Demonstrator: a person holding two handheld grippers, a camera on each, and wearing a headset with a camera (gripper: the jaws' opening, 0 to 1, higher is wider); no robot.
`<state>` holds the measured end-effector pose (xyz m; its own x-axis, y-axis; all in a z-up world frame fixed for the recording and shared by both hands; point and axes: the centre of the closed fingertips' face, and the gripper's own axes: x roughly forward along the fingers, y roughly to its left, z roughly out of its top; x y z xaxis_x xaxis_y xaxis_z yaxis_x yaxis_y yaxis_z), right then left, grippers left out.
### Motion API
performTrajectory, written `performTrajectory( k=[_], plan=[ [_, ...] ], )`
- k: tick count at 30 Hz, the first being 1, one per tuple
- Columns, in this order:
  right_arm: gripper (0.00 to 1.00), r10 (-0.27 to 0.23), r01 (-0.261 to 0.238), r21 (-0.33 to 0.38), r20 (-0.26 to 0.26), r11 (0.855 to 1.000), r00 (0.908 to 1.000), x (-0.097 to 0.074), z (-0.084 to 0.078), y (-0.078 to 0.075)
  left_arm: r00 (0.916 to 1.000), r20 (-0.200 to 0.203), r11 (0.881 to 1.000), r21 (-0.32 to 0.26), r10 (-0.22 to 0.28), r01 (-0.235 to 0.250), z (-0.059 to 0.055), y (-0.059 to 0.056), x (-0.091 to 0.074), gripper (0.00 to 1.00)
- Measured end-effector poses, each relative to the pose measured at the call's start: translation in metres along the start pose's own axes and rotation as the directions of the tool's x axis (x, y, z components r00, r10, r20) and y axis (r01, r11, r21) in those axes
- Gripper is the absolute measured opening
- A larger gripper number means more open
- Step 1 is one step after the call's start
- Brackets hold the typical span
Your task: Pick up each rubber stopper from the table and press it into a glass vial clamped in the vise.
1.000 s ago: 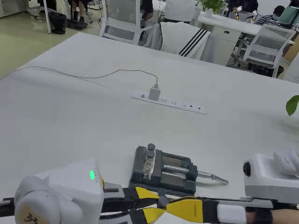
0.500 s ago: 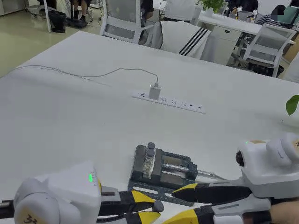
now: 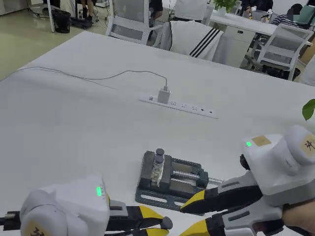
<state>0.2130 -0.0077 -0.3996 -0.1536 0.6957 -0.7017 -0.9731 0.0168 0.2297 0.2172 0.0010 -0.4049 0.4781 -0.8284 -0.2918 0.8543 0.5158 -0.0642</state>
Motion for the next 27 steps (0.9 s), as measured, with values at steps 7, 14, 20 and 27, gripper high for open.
performTrajectory(
  k=[7, 14, 20, 27],
  plan=[
    [0.21, 0.007, -0.01, -0.061, -0.053, 0.998, 0.9986, 0.007, -0.001, 0.003, 0.9999, -0.01, 1.0, -0.003, -0.012, 0.012, -0.002, -0.004, 0.001, 0.04],
    [0.16, 0.007, -0.022, -0.145, -0.103, 0.989, 0.9947, 0.013, -0.002, 0.005, 0.9995, -0.017, 1.0, -0.005, -0.026, 0.026, -0.004, -0.008, 0.003, 0.04],
    [0.12, 0.034, -0.05, -0.156, -0.108, 0.986, 0.9936, 0.015, -0.001, 0.011, 0.9994, -0.017, 1.0, -0.007, -0.029, 0.029, -0.004, -0.009, 0.004, 0.04],
    [0.1, 0.038, -0.061, -0.18, -0.129, 0.982, 0.9909, 0.016, -0.002, 0.012, 0.9991, -0.018, 0.999, -0.01, -0.038, 0.037, -0.004, -0.011, 0.005, 0.04]
  ],
)
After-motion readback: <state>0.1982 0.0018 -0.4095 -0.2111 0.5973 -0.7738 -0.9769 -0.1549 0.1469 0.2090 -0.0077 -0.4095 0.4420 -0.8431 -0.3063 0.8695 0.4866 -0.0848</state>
